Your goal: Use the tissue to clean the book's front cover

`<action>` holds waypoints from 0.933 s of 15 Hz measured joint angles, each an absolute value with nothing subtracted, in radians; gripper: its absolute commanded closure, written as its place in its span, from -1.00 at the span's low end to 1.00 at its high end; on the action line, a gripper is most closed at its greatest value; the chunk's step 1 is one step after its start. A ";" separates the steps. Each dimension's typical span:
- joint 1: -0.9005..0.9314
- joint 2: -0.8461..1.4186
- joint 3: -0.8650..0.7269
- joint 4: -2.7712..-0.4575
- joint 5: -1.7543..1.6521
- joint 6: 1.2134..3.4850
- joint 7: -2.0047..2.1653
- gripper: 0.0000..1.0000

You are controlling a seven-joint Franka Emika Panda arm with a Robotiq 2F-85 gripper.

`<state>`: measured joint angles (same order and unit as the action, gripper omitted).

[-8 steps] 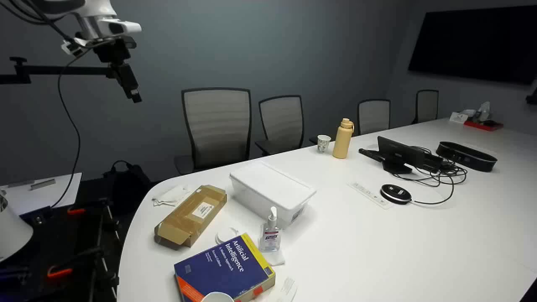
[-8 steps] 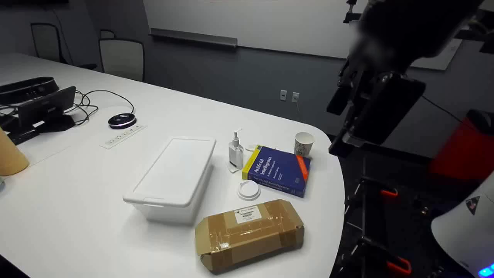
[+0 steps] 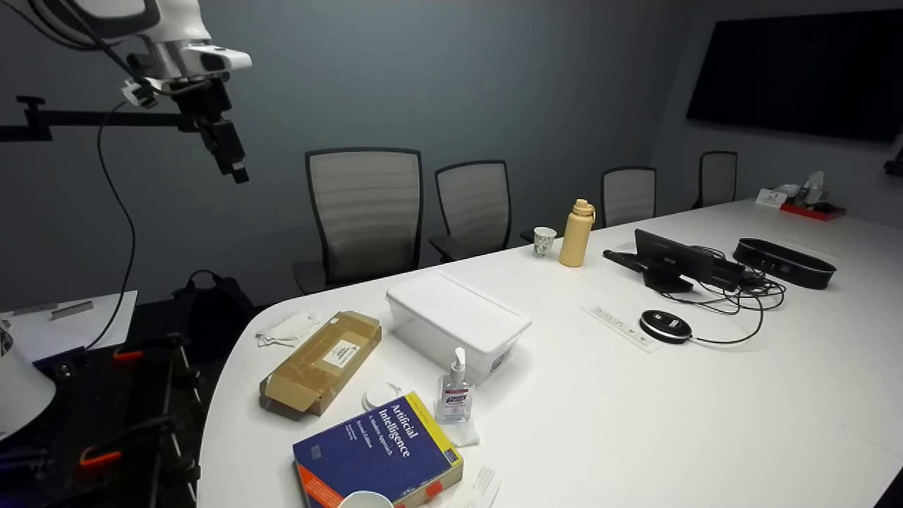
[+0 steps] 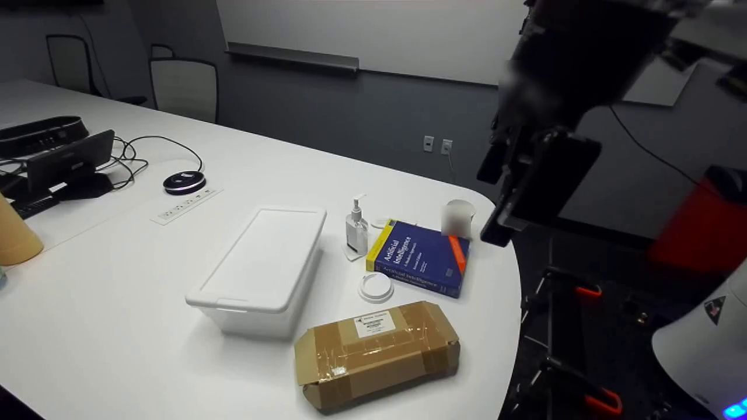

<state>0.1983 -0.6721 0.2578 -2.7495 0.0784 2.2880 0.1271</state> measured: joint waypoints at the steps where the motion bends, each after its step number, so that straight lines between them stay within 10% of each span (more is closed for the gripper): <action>1: 0.199 -0.631 0.238 -2.752 0.078 2.336 0.087 -1.00; 14: 0.452 0.089 0.011 -2.552 0.648 2.764 -0.838 -1.00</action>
